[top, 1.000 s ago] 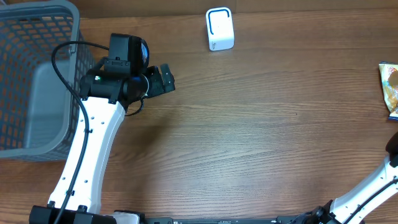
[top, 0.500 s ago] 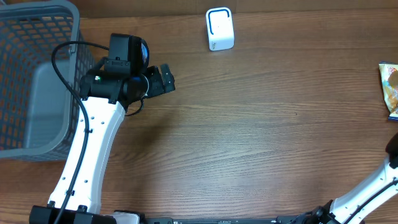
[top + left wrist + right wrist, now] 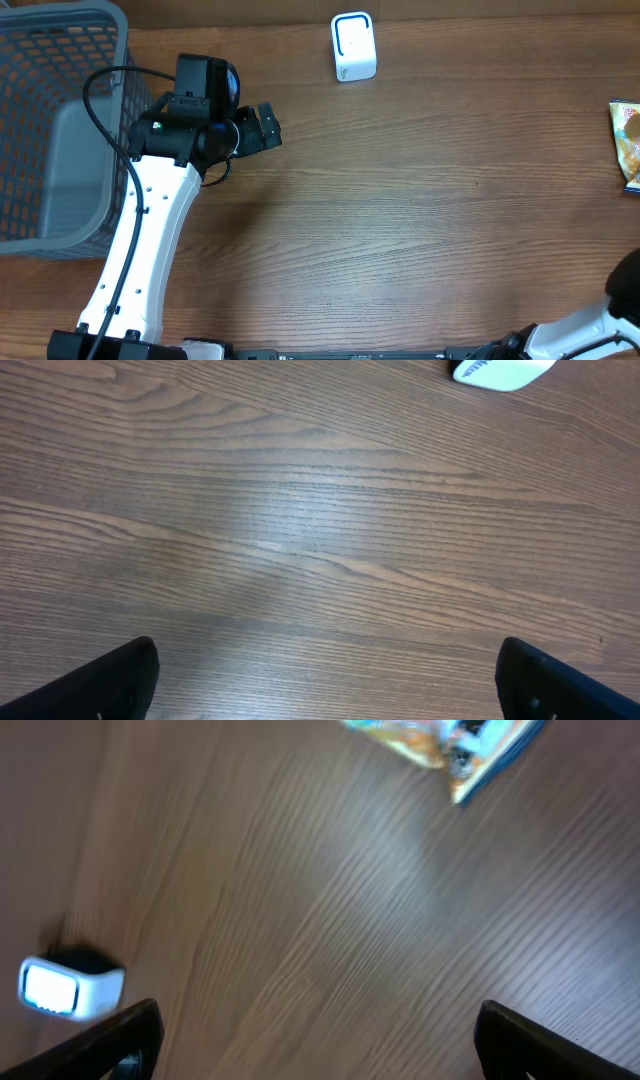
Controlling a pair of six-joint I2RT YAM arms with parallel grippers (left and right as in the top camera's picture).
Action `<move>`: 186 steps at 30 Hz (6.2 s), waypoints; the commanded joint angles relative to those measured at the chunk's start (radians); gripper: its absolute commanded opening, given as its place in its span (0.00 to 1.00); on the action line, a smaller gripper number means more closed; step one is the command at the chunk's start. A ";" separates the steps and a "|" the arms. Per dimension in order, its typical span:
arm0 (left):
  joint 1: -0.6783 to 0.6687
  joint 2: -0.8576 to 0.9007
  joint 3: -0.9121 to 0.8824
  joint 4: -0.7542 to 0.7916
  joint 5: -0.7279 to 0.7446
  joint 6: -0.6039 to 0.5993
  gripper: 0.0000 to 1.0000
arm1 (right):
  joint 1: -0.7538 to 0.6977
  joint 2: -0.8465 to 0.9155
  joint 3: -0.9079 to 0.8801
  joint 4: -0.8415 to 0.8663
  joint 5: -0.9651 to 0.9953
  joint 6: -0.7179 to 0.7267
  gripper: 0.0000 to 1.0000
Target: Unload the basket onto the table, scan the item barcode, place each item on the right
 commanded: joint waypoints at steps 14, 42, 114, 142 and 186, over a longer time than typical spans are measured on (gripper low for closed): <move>-0.002 0.004 0.003 0.002 -0.009 0.015 1.00 | 0.370 -0.489 -0.545 0.113 -0.049 -0.091 1.00; -0.002 0.004 0.003 0.002 -0.009 0.015 1.00 | 0.591 -0.823 -1.269 0.052 0.079 0.035 1.00; -0.002 0.004 0.003 0.002 -0.009 0.015 1.00 | 0.723 -1.859 -2.124 1.548 0.106 -0.117 1.00; -0.002 0.004 0.003 0.002 -0.010 0.015 1.00 | 0.721 -1.859 -2.226 1.610 0.218 -0.172 1.00; -0.002 0.004 0.003 0.001 -0.009 0.015 1.00 | 0.716 -1.859 -2.226 1.612 0.207 -0.269 1.00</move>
